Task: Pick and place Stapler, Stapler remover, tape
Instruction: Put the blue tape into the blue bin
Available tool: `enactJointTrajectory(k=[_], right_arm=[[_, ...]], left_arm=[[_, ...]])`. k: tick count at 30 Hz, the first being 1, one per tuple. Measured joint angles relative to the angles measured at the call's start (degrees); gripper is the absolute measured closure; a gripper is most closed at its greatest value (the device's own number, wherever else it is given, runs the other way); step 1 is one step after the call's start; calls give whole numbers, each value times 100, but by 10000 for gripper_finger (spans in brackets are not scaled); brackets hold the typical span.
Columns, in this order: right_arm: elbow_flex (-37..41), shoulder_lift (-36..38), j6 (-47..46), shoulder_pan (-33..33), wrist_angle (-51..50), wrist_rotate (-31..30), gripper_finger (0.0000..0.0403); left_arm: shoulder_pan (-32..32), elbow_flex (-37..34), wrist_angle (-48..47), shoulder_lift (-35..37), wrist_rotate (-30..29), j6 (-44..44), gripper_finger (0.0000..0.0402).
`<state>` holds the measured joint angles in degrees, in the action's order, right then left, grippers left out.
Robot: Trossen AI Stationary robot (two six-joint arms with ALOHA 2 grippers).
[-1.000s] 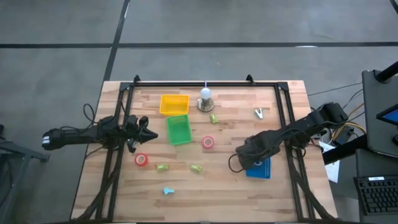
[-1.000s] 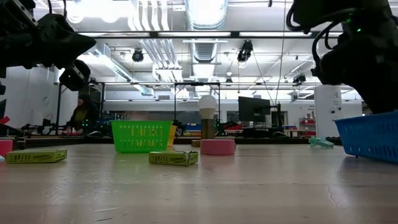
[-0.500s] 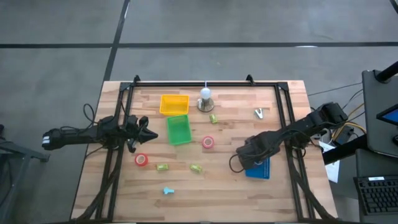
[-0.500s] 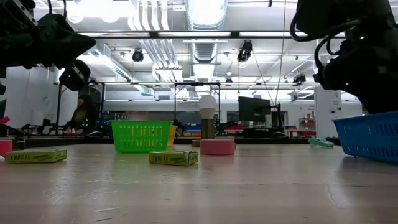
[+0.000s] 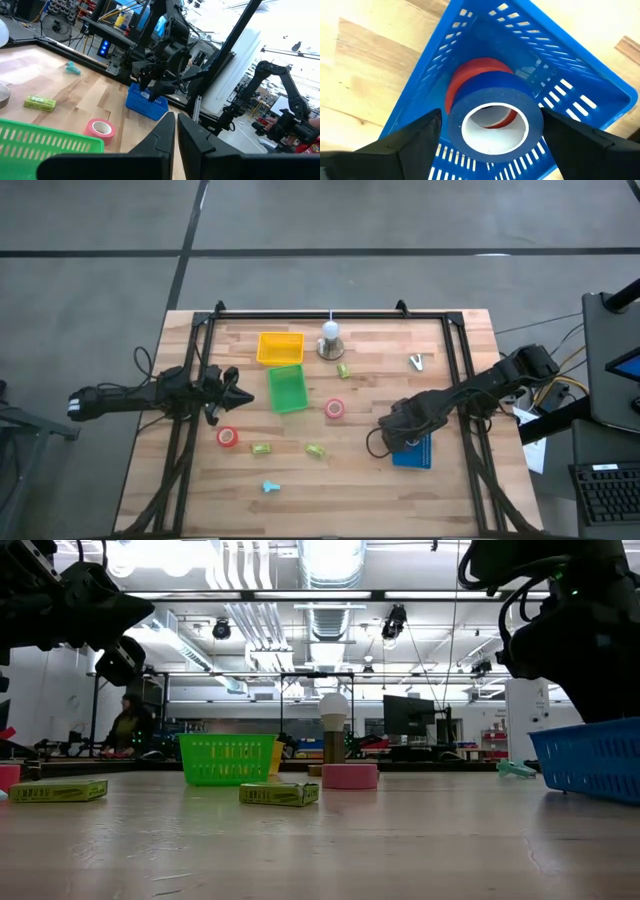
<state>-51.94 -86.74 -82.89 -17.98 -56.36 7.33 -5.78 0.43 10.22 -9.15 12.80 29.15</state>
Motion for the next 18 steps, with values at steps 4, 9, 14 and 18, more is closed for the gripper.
enactJointTrajectory(k=[4, 9, 14, 18], right_arm=[[15, 0, 11, 2, 2, 17, 102], [-20, 0, 9, 2, 7, 15, 129], [-44, 0, 7, 2, 24, 16, 137], [-34, -30, -47, 13, 28, 22, 114]], left_arm=[[1, 0, 0, 0, 0, 0, 378], [2, 0, 0, 0, 0, 0, 378], [0, 0, 0, 0, 0, 0, 378], [2, 0, 0, 0, 0, 0, 378]])
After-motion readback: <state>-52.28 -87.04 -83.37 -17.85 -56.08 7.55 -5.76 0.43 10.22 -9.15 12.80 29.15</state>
